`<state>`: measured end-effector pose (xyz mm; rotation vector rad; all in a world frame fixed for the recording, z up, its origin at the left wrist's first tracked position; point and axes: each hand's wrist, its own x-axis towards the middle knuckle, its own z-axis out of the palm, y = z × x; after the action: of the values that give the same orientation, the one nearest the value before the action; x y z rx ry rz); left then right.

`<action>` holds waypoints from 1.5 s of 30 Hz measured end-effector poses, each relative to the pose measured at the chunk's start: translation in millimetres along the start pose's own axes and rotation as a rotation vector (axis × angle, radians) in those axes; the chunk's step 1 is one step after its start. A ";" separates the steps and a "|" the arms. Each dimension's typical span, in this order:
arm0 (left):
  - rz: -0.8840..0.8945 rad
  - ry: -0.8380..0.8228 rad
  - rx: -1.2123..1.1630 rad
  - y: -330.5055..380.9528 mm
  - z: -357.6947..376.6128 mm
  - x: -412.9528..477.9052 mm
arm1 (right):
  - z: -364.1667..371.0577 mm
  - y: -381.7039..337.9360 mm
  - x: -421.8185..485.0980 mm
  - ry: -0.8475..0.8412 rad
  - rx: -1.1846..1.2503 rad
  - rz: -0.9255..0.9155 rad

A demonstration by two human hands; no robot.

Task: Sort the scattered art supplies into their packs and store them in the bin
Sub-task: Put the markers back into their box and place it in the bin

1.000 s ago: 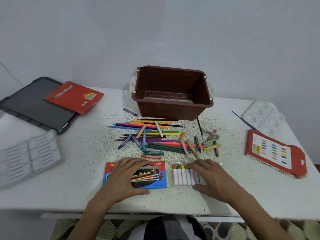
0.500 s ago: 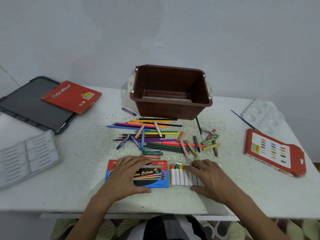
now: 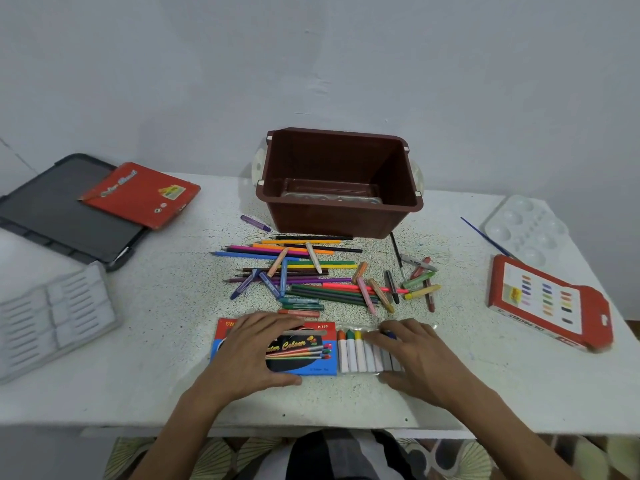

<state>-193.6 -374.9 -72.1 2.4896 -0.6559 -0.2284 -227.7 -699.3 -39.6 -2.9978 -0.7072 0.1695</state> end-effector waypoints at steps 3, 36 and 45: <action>0.003 0.001 -0.015 -0.1 -1.6 -0.3 | 1.0 -0.9 0.2 -0.011 0.033 0.027; 0.006 -0.058 -0.003 17.1 7.9 9.4 | 0.3 -21.7 14.1 -0.024 0.269 0.000; 0.012 -0.048 -0.005 17.1 8.1 9.5 | -2.3 4.7 -10.0 0.217 0.365 0.472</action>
<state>-194.6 -395.9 -69.7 2.4810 -0.6894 -0.2863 -234.3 -708.1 -36.7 -2.7114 0.0567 -0.0097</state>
